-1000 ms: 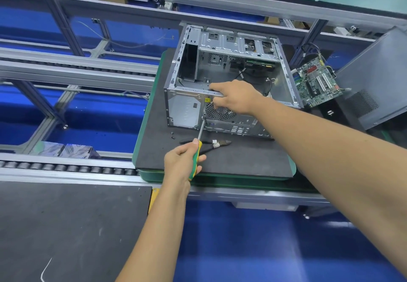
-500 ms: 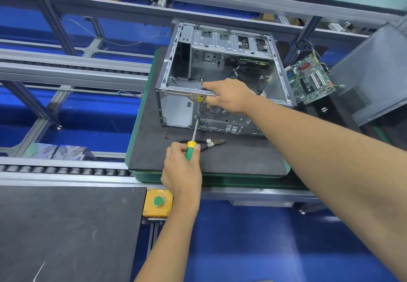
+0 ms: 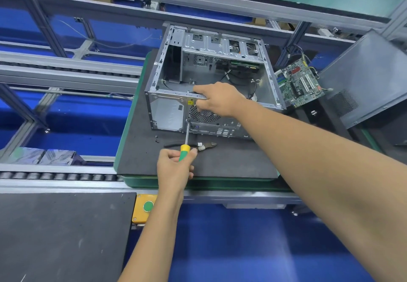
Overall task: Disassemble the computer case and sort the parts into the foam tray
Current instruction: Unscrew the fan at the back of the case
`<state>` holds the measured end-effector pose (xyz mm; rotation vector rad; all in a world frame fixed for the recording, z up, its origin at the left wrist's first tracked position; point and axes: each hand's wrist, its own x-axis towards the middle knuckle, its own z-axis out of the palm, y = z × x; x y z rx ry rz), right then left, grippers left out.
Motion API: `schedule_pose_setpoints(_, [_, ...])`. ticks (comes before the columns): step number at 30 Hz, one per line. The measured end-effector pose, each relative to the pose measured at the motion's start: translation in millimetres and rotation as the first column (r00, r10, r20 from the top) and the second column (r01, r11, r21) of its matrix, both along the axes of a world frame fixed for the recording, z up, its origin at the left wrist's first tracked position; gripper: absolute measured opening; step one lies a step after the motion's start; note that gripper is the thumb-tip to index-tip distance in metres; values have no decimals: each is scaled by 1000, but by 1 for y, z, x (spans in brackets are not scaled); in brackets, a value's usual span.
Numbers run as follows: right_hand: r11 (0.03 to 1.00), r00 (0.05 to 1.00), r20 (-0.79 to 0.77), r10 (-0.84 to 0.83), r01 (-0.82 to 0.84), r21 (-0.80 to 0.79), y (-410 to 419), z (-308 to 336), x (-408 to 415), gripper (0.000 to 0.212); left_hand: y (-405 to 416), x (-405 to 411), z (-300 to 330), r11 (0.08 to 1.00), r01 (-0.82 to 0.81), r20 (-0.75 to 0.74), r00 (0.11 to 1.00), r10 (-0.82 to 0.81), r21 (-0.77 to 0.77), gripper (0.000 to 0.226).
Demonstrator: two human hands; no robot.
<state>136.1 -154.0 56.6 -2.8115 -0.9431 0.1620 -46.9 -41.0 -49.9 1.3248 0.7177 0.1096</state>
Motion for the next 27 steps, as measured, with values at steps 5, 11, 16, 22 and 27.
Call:
schedule_pose_setpoints(5, [1000, 1000, 5, -6, 6, 10, 1, 0, 0, 14, 3, -2, -4, 995, 58, 0, 998, -58, 76, 36])
schedule_pose_setpoints(11, [1000, 1000, 11, -1, 1, 4, 0, 1, -1, 16, 8, 7, -3, 964, 100, -88, 988, -125, -245, 43])
schedule_pose_setpoints(16, [1000, 1000, 2, 4, -4, 7, 0, 2, -2, 10, 8, 0, -4, 997, 58, 17, 998, -59, 43, 46])
schedule_pose_setpoints(22, [1000, 1000, -12, 10, -10, -8, 1, 4, -3, 9, 20, 2, 10, 979, 204, -31, 978, -205, -9, 33])
schedule_pose_setpoints(27, [999, 999, -26, 25, -26, -31, 1, 5, -2, 10, 27, 10, 19, 956, 270, -62, 958, -278, -114, 35])
